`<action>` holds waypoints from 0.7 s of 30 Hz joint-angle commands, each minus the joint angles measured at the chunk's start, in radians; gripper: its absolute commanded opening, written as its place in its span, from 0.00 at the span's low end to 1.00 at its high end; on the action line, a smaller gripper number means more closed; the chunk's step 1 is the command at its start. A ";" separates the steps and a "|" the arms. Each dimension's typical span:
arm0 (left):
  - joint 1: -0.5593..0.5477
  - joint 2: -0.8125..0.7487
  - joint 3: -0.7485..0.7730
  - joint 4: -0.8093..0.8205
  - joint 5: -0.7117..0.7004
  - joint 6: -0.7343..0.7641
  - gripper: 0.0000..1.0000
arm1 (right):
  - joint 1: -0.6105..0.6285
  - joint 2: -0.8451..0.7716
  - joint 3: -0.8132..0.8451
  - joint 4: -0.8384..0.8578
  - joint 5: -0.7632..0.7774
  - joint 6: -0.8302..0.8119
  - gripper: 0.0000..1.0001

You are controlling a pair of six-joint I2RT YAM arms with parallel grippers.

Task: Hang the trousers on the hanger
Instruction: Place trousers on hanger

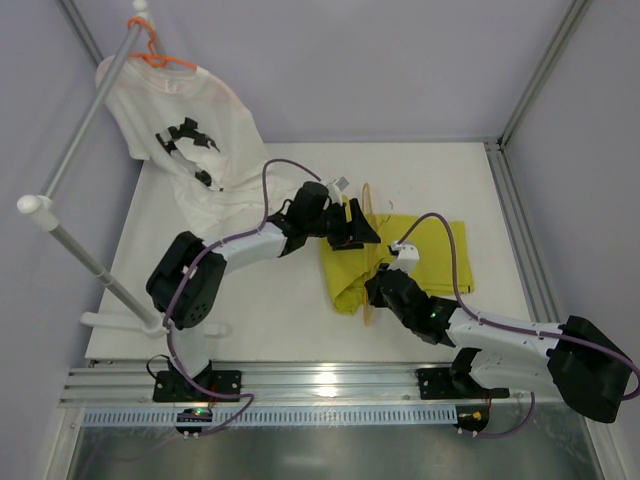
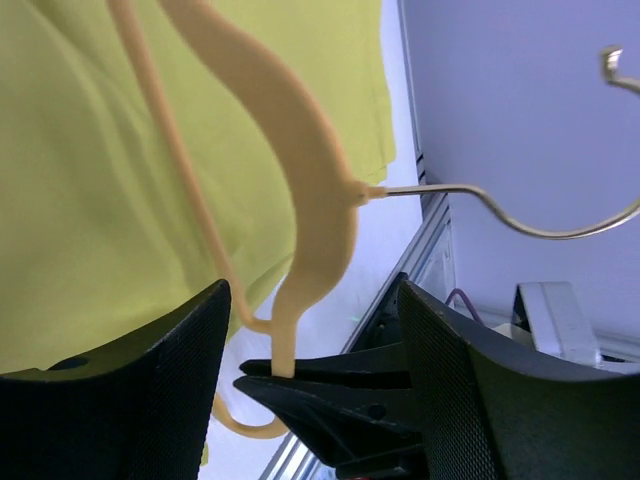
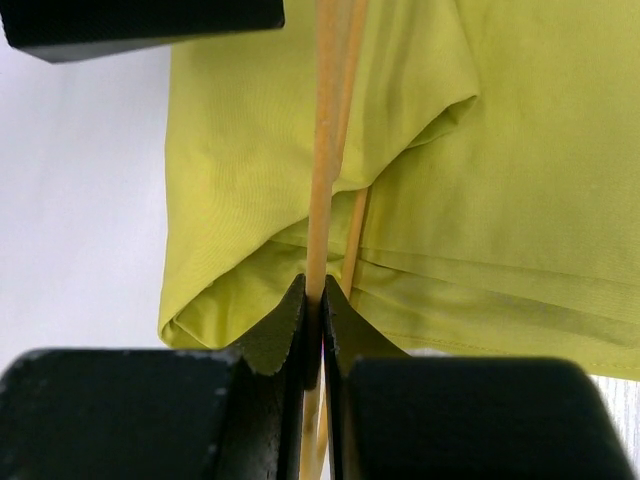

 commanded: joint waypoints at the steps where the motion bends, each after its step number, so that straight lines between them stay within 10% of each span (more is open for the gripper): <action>1: -0.002 0.020 0.061 0.058 0.031 0.012 0.68 | 0.011 0.020 0.035 0.005 -0.006 -0.016 0.04; 14: -0.023 0.091 0.094 0.052 0.037 -0.019 0.50 | 0.014 0.061 0.061 0.012 -0.021 -0.029 0.04; 21: -0.023 0.096 0.114 -0.017 0.006 0.001 0.12 | 0.016 0.047 0.053 -0.002 -0.030 -0.026 0.06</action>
